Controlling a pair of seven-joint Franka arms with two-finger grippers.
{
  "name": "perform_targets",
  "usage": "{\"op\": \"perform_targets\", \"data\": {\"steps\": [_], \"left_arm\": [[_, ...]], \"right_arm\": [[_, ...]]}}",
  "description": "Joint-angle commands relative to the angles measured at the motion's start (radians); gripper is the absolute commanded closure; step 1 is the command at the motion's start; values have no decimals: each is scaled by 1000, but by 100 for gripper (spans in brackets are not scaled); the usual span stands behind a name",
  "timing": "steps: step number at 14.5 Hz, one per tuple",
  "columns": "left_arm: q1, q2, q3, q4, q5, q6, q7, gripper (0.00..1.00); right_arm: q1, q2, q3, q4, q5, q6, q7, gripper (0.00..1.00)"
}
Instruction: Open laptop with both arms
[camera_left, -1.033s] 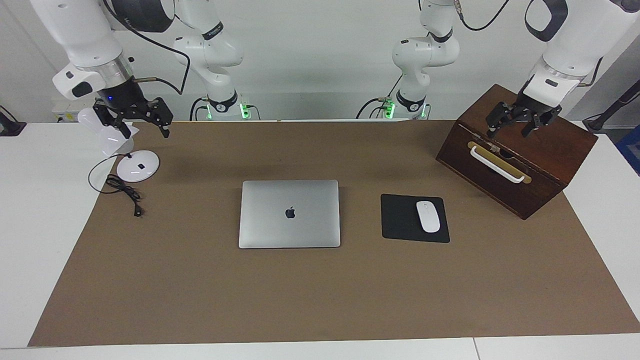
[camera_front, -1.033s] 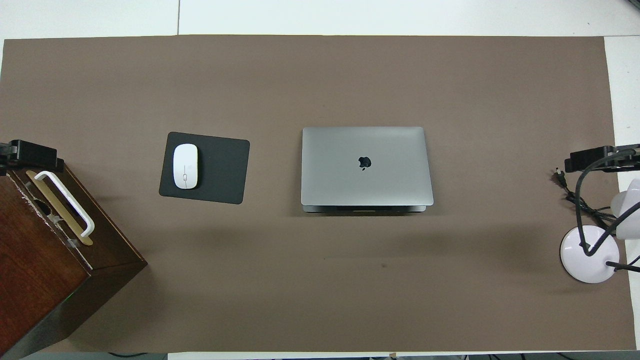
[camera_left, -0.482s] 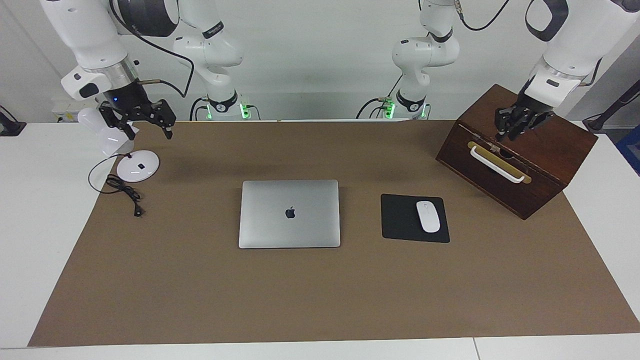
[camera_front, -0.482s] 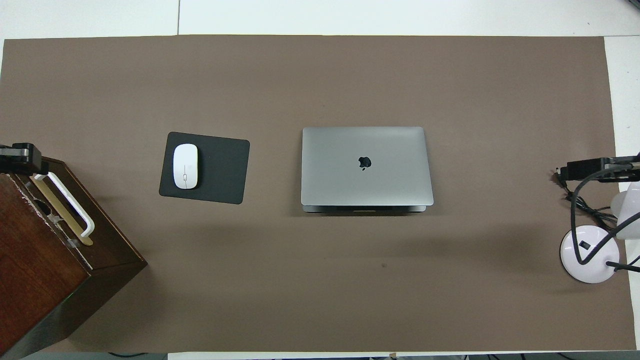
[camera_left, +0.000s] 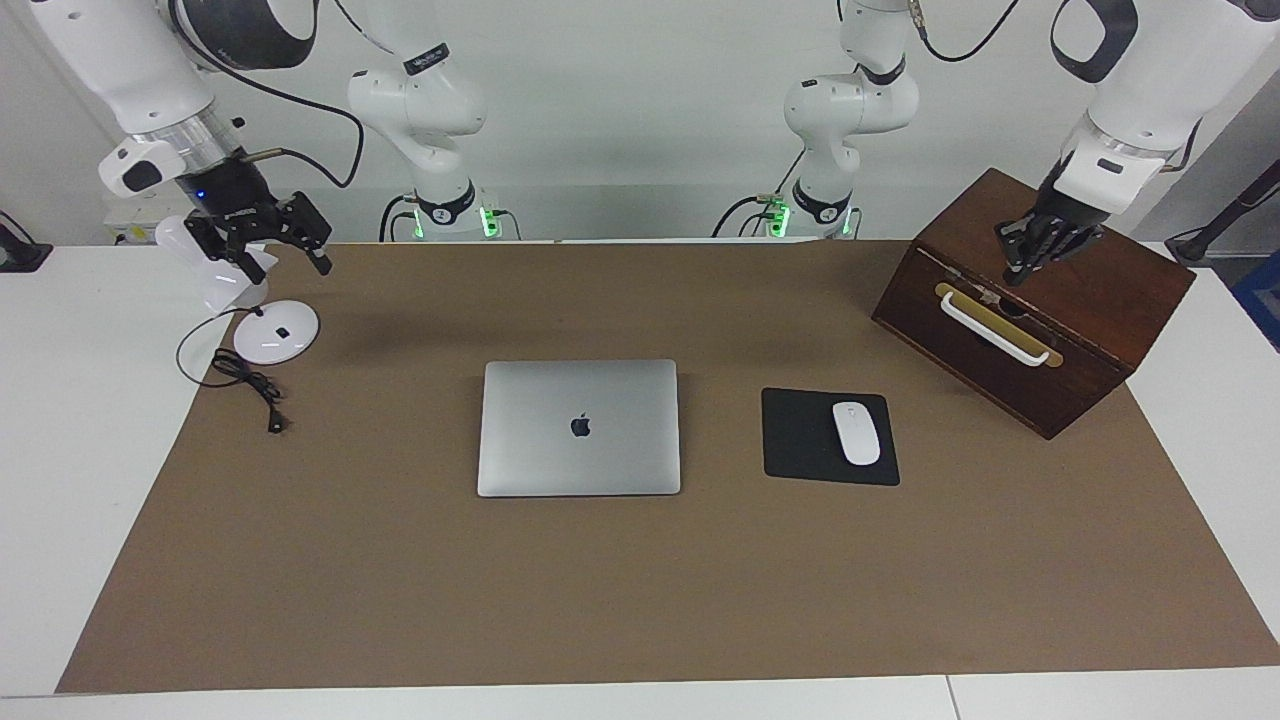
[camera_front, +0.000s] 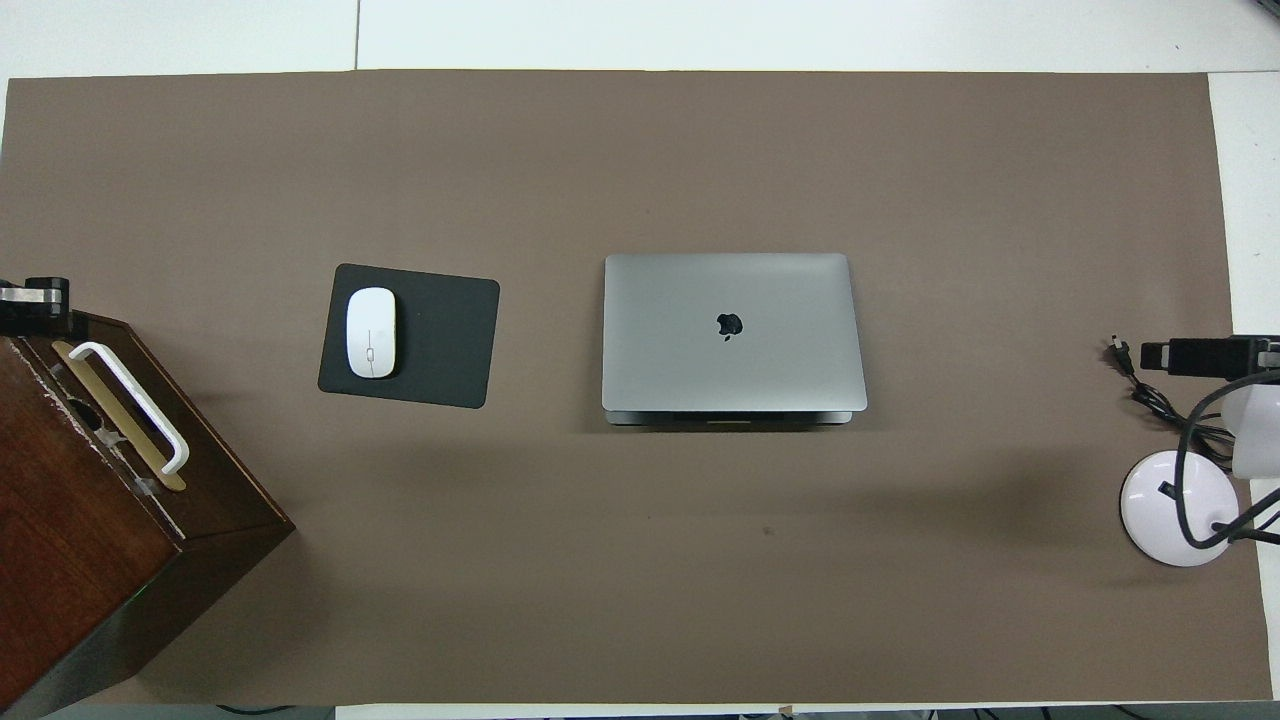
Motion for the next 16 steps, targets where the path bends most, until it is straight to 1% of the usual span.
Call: {"op": "perform_targets", "data": {"steps": [1, 3, 6, 8, 10, 12, 14, 16], "left_arm": [[-11, -68, 2, -135, -10, 108, -17, 100], [-11, -113, 3, -235, -55, 204, -10, 100], [-46, -168, 2, -370, -63, 352, -7, 100], [-75, -199, 0, -445, -64, 431, -7, 100], [-117, -239, 2, -538, -64, 531, -6, 100], [-158, -282, 2, -638, -64, 635, -6, 100], [-190, -305, 2, -713, -64, 730, -6, 100], [-233, -318, 2, -773, -64, 804, -9, 100]], "right_arm": [[6, -153, 6, -223, 41, 142, -23, 0], [28, -198, 6, -296, 48, 201, -12, 0], [54, -225, 18, -354, 105, 268, 8, 0], [116, -256, 20, -405, 137, 340, 61, 0], [208, -296, 21, -466, 140, 437, 178, 0], [291, -313, 23, -494, 140, 492, 305, 0], [342, -325, 59, -518, 140, 546, 441, 0], [353, -339, 125, -547, 140, 586, 579, 0]]}}
